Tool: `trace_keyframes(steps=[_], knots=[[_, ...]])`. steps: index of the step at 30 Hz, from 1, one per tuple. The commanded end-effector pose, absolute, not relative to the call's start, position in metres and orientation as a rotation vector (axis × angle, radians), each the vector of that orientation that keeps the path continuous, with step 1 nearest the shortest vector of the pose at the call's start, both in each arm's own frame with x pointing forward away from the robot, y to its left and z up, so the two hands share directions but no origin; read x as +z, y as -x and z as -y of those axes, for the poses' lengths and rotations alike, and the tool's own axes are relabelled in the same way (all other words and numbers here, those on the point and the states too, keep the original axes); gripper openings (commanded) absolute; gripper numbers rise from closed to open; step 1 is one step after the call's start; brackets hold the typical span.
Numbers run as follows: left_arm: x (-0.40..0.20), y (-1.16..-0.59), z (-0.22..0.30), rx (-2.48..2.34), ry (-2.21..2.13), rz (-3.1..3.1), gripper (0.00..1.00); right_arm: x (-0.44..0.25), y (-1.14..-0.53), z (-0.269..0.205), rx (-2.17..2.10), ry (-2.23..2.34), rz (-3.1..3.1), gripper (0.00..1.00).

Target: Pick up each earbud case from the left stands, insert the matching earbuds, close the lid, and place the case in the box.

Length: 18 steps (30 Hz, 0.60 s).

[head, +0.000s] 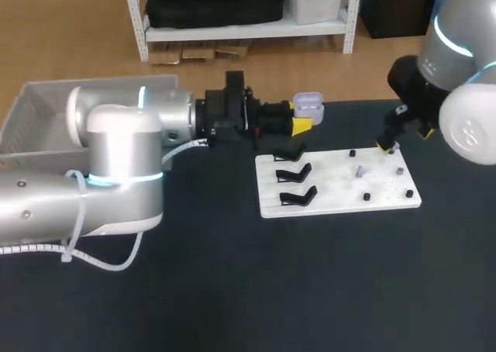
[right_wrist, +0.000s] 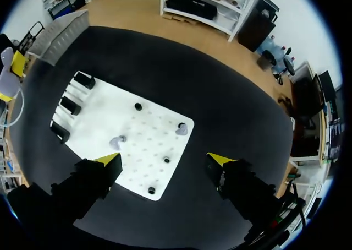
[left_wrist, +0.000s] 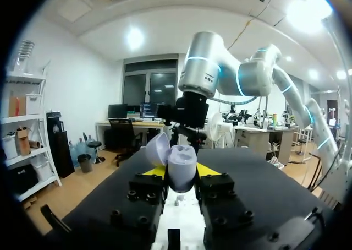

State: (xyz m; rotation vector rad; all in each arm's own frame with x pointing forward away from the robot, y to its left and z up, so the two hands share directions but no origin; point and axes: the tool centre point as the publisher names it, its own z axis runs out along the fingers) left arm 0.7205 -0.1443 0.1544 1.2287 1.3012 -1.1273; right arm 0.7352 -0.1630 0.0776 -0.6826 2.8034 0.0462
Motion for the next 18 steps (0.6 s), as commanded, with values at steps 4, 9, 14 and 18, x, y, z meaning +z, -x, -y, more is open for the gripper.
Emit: trace_keyframes(steps=[4,9,14,18], knots=[[0.149,-0.73,0.154,-1.135,-1.226,-1.33,0.0,0.064,-0.753,0.164,-0.011,0.767,-2.86,0.77],[0.149,-0.73,0.154,-1.135,-1.226,-1.33,0.0,0.055,-0.765,0.172,-0.045,0.836,-2.852,0.47],[0.149,-0.73,0.154,-1.135,-1.226,-1.33,0.0,0.049,-0.77,0.172,-0.069,0.873,-2.863,0.49],[0.149,-0.73,0.154,-1.135,-1.226,-1.33,0.0,0.047,-0.771,0.172,-0.071,0.871,-2.873,0.49]])
